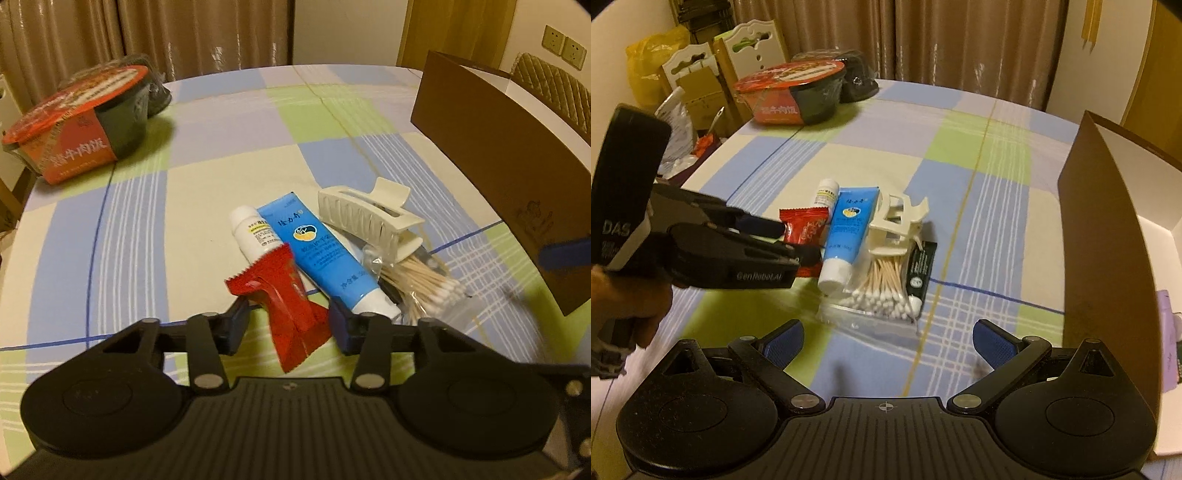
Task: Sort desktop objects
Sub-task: 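Grasp the red snack packet with the left tool, then grasp the cotton swab bag with the right tool while left holds the packet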
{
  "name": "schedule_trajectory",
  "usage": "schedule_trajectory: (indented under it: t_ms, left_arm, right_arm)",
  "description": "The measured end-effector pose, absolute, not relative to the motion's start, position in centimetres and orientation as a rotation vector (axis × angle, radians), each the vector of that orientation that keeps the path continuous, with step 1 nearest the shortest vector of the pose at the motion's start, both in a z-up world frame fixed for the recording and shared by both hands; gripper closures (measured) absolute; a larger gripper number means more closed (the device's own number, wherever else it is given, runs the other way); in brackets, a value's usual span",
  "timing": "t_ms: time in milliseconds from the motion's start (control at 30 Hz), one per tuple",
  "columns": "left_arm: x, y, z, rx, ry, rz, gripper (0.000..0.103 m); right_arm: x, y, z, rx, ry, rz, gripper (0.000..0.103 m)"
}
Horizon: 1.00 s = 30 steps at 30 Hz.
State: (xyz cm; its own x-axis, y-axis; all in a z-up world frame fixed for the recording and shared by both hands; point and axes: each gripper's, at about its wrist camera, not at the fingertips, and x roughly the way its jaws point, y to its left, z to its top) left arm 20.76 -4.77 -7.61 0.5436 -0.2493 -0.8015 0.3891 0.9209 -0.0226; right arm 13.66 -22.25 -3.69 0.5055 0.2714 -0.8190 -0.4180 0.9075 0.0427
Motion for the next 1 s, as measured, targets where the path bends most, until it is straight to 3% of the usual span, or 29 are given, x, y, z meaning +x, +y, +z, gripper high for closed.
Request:
schedule_trajectory:
  t_ms: [167,200,300,500,600,700,733,900,1000]
  left_arm:
    - [20.6,-3.5,-6.9,0.148,0.922,-0.383,0.080]
    - [20.4,-3.2,-6.6,0.146,0.922,-0.381,0.086]
    - [19.8,-2.1,-6.0,0.146,0.920,-0.373,0.086]
    - [18.5,-0.8,-5.7,0.150,0.927,-0.355,0.086]
    - [17.9,-0.5,-5.9,0.151,0.932,-0.352,0.086]
    - [17.4,-0.5,-6.1,0.152,0.939,-0.355,0.086]
    - [17.3,-0.5,-6.2,0.153,0.941,-0.356,0.086]
    - [16.7,-0.8,-6.3,0.151,0.939,-0.367,0.086]
    - [16.3,-1.1,-6.4,0.156,0.938,-0.379,0.085]
  right_arm:
    - [15.0,-21.0,-4.3,-0.176,0.950,0.427,0.002]
    - [15.2,-20.7,-4.4,-0.179,0.950,0.428,0.002]
    - [16.0,-20.0,-5.0,-0.189,0.960,0.430,0.021]
    - [17.3,-19.4,-6.3,-0.191,0.975,0.402,0.022]
    - [17.8,-19.5,-6.7,-0.167,0.993,0.389,0.038]
    - [17.9,-19.5,-6.9,-0.173,0.992,0.376,0.039]
    - [17.9,-19.5,-6.9,-0.177,0.990,0.377,0.048]
    - [17.4,-19.7,-6.6,-0.202,1.000,0.382,0.072]
    - [16.4,-20.0,-6.3,-0.214,1.018,0.399,0.076]
